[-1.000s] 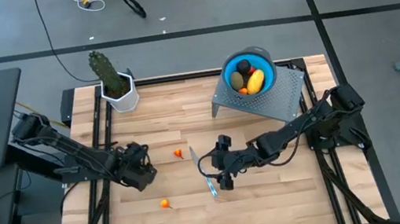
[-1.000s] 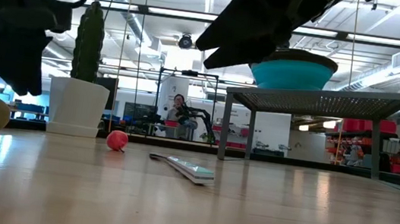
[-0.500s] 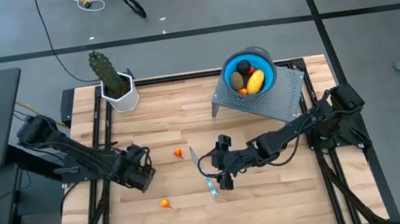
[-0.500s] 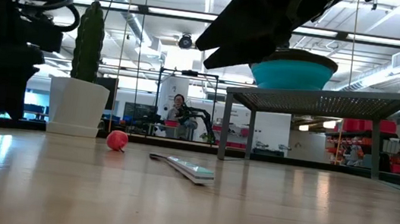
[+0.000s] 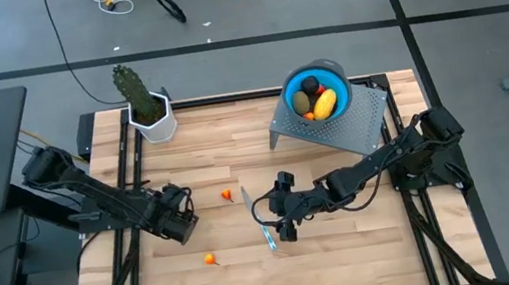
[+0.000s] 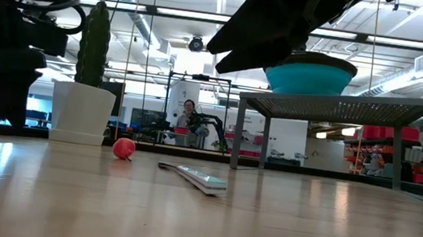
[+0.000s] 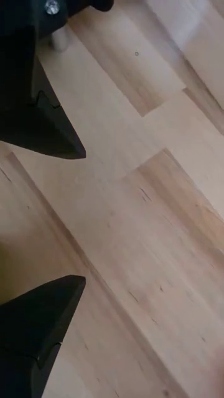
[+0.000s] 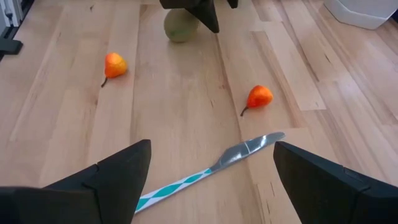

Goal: Pick & Place Fruit
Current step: Put the brown kiwi in the blue strainer bowl on the shelf

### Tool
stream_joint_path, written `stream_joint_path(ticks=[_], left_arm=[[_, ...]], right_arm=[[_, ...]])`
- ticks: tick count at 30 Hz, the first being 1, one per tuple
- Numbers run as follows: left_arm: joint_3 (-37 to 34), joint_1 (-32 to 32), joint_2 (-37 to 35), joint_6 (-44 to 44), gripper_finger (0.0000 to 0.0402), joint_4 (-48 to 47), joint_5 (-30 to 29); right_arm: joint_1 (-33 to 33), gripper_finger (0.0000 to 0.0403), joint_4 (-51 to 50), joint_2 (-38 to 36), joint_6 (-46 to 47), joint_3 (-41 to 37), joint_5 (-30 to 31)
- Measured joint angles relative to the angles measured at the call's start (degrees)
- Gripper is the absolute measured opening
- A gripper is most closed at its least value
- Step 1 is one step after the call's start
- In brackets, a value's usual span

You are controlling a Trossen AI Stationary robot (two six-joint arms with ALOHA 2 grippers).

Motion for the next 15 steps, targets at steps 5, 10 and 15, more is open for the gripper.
stream_joint_path(ticks=[5,10,15], left_arm=[[0.0,0.04,-0.16,1.99,0.0333,0.06,-1.34],[0.7,0.04,-1.4,2.73,0.0333,-0.06,-7.06],[4.8,0.73,-3.31,5.9,0.0333,-0.35,-8.06]], right_arm=[[0.0,0.035,0.0,0.0,0.0,0.0,0.0],[0.0,0.035,0.0,0.0,-0.02,0.0,0.0],[-0.02,0.035,-2.31,0.0,-0.15,0.0,0.0]])
